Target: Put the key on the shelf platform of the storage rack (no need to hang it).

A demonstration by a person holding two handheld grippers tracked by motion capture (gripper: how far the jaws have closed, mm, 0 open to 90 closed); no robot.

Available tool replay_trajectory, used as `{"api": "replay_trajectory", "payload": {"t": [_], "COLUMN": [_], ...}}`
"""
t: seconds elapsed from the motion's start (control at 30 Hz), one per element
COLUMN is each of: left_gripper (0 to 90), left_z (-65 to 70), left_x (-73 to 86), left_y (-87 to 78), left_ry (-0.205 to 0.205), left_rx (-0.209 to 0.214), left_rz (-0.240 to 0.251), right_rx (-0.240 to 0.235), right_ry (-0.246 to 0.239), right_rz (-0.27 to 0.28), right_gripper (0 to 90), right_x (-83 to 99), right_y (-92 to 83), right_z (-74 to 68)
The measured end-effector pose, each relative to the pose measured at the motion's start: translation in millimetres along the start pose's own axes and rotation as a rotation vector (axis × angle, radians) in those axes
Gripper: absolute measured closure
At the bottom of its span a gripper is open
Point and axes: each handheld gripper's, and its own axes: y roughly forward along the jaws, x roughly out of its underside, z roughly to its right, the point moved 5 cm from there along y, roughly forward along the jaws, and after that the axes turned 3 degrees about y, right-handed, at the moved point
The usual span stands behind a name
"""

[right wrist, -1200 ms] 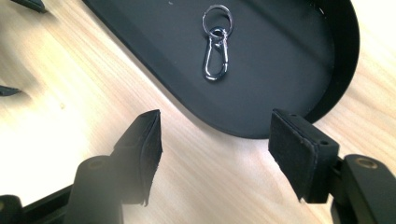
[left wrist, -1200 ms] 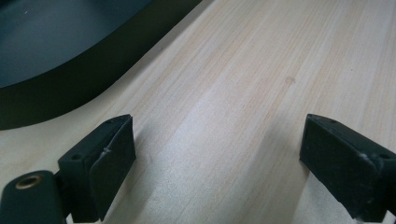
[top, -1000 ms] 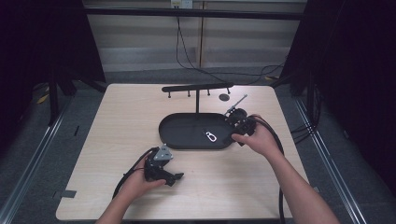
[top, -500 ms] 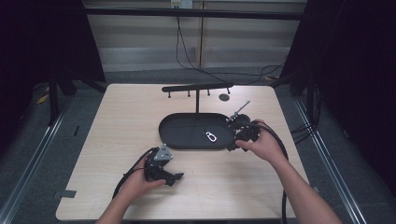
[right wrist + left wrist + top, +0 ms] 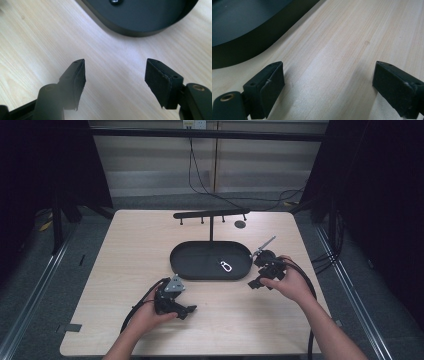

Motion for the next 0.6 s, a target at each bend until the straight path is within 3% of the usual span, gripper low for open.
{"api": "replay_trajectory", "payload": {"t": [0.13, 0.6], "left_gripper": [10.1, 10.1], "left_z": [0.0, 0.0], "left_x": [0.0, 0.0], "left_y": [0.0, 0.0], "left_ry": [0.000, 0.000], "left_rx": [0.000, -0.001], "left_rz": [0.000, 0.000], "right_rx": [0.024, 0.030], "right_ry": [-0.007, 0.008], "right_rz": [-0.003, 0.000], "right_gripper": [32.9, 30.7], "right_x": [11.1, 46.8], "right_y": [-0.1, 5.4], "right_z": [2.0, 9.2]}}
